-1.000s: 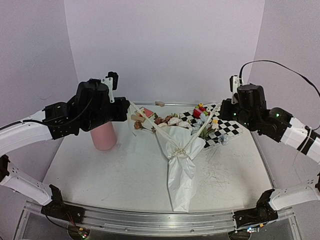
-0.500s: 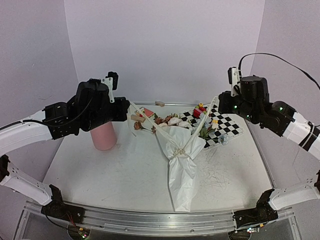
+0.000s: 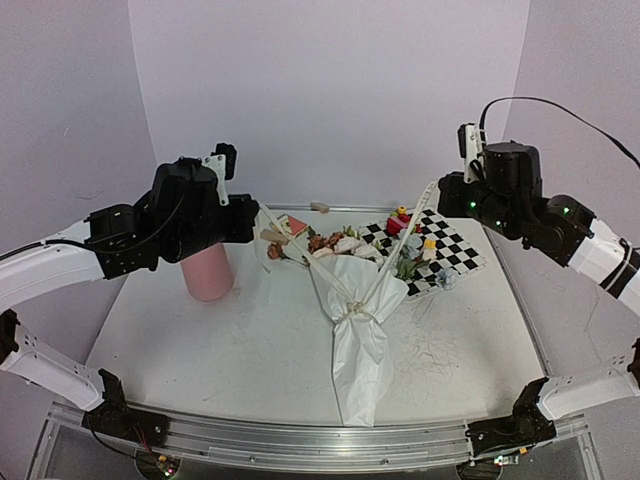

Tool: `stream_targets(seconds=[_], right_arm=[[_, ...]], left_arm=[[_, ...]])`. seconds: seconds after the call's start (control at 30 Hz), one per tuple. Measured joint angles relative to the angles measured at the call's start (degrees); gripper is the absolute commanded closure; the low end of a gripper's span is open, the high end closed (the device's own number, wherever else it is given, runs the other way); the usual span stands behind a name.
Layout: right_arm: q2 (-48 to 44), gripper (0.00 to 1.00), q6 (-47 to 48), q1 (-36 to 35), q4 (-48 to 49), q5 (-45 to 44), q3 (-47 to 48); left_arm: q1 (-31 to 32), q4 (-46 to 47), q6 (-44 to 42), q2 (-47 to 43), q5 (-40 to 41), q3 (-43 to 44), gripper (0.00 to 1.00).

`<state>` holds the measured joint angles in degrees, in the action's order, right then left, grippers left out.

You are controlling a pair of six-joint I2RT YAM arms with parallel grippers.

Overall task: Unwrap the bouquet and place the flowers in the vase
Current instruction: Untie the ribbon from the wrapping paper.

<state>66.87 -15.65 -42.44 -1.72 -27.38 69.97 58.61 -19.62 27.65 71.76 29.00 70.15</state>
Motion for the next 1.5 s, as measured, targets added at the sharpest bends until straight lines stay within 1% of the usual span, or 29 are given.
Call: stream_targets(seconds=[0.37,0.63,0.9,1.1,1.3,1.5], right_arm=[[-0.8,1.00,-0.8,0.0,0.0,-3.6,-3.0],[-1.6,1.00,0.9,0.0,-0.1,-6.1,-2.0],[-1.6,1.00,3.4,0.0,0.1,-8.8,2.8],[-1.5,1.00,4.1,0.0,0.2,-9.6,3.9],[-1.6,0.99,4.0,0.0,0.3,-9.9,3.4],[-4.4,0.95,2.6,0.0,-0.2,-10.8,-2.2]], left_arm=[[0.0,-0.1,-0.9,-3.5,1.9,0.0,0.97],[0.0,-0.4,-2.8,-3.8,3.1,0.1,0.97],[0.0,-1.3,-6.4,-3.7,5.0,5.9,0.97],[0.0,-0.9,-8.4,-3.7,6.2,8.9,0.96],[0.0,-0.8,-8.2,-4.0,6.6,8.2,0.95],[0.0,-1.3,-6.0,-6.7,6.8,2.1,0.95]])
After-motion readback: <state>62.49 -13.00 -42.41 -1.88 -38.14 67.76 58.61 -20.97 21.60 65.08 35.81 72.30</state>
